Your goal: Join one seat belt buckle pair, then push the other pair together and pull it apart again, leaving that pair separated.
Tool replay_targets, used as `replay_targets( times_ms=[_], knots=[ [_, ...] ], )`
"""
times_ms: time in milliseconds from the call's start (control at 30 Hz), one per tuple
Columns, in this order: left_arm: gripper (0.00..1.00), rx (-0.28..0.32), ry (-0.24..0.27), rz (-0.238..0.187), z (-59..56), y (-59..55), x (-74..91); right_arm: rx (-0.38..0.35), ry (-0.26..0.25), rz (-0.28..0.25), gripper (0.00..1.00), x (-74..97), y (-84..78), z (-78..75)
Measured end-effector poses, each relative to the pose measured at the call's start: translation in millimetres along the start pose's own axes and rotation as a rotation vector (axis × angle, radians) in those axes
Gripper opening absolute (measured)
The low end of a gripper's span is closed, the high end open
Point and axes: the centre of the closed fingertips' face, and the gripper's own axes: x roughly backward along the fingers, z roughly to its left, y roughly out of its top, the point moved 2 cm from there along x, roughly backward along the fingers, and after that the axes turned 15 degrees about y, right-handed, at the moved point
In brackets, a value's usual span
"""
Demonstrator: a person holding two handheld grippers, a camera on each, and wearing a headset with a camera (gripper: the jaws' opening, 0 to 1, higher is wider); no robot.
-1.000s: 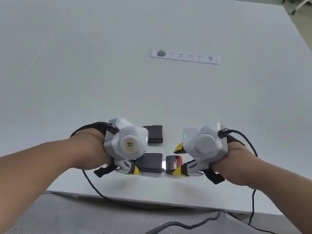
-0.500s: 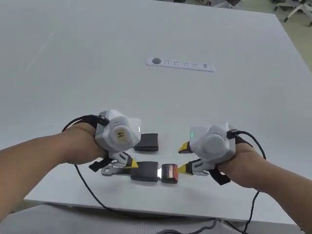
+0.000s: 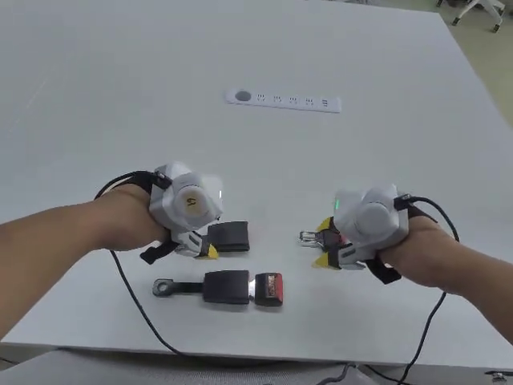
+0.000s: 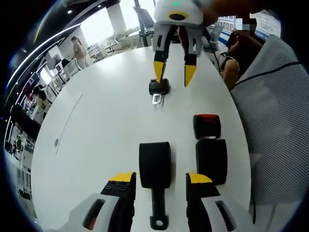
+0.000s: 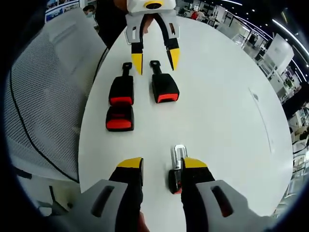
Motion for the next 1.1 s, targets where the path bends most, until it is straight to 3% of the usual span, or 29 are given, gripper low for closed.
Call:
replay_targets(
  times_ms=[200, 267, 367, 467, 867, 1100],
  knots=[
    [0.43, 0.000, -0.011, 0.009, 5.6, -0.4, -9.5, -0.005, -0.008, 0.037, 0.29, 4.4, -19.6, -19.0],
    [0.44, -0.011, -0.015, 0.014, 8.8, -4.0, -15.2, -0.010, -0.008, 0.039, 0.30, 10.0, -20.9, -21.8],
    [0.47, -0.054, -0.030, 0.022, 4.4, -5.8, -20.4, -0.010, -0.001, 0.046, 0.31, 7.6, -32.0, -31.0],
    [0.46, -0.052, -0.037, 0.026, 5.1, -7.4, -26.1, -0.009, 0.009, 0.054, 0.31, 9.3, -35.0, -31.7],
    [0.41, -0.063, -0.086, 0.017, -2.9, -4.0, -31.3, -0.006, 0.074, 0.105, 0.32, -14.0, -56.4, -39.4],
    [0.35, -0.078, -0.119, 0.040, -9.4, -8.6, -31.9, 0.036, 0.112, 0.117, 0.32, -12.4, -50.5, -34.8]
  ],
)
